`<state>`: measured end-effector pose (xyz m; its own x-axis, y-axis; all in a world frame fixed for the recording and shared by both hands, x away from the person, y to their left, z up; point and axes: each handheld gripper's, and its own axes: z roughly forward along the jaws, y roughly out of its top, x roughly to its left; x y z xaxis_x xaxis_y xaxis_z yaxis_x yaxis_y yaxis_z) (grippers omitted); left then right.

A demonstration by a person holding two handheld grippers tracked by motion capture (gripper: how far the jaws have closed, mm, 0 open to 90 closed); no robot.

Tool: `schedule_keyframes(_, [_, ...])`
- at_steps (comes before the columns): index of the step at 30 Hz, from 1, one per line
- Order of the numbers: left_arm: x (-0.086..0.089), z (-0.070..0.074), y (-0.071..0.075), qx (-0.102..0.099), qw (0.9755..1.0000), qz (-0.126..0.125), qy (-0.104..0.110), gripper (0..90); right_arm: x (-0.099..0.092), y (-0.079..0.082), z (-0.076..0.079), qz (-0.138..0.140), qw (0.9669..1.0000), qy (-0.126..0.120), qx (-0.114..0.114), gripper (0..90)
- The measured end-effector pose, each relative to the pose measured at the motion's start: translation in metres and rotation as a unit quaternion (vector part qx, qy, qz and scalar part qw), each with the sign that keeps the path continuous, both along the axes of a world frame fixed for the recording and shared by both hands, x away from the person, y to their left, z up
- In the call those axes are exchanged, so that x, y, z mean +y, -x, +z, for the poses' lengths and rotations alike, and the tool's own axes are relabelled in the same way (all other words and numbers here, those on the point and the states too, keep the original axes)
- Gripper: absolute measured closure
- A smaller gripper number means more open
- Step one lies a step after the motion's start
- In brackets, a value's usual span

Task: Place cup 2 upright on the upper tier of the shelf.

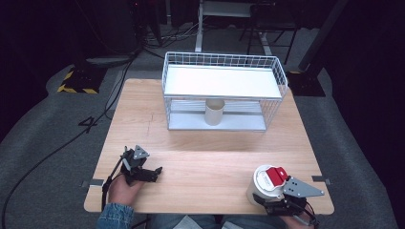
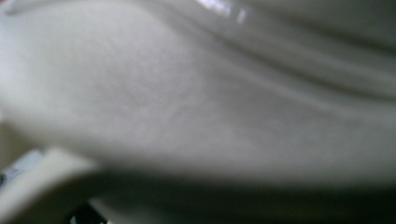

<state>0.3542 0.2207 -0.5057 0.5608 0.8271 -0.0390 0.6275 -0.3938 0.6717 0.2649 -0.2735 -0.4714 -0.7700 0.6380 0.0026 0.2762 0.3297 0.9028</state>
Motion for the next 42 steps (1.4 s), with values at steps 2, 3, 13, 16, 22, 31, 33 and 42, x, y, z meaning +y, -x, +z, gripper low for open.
schedule_keyframes(2, [0.0,0.0,0.0,0.0,1.0,0.0,0.0,3.5,0.0,0.0,0.0,0.0,1.0,0.0,0.0,12.9])
schedule_keyframes(3, [0.0,0.0,0.0,0.0,1.0,0.0,-0.001,3.5,0.0,0.0,0.0,0.001,1.0,-0.001,-0.001,12.9])
schedule_keyframes(13, [0.0,0.0,0.0,0.0,1.0,0.0,0.0,3.5,-0.001,0.001,0.003,0.008,0.9998,-0.017,-0.01,13.1])
schedule_keyframes(16, [0.0,0.0,0.0,0.0,1.0,0.0,0.0,3.5,-0.001,-0.001,0.005,0.009,0.9997,-0.024,-0.006,13.1])
schedule_keyframes(22, [0.0,0.0,0.0,0.0,1.0,0.0,0.0,3.5,-0.002,-0.005,0.017,0.008,0.9993,-0.034,-0.011,13.1])
schedule_keyframes(31, [0.0,0.0,0.0,0.0,1.0,0.0,0.0,3.5,-0.002,-0.011,0.036,0.008,0.9991,-0.037,-0.016,13.1])
schedule_keyframes(33, [0.0,0.0,0.0,0.0,1.0,0.0,0.0,3.5,-0.002,-0.012,0.04,0.007,0.999,-0.041,-0.015,13.1])
schedule_keyframes(42, [0.0,0.0,0.0,0.0,1.0,0.0,-0.001,3.5,-0.002,-0.022,0.06,0.007,0.9992,-0.038,-0.013,13.2])
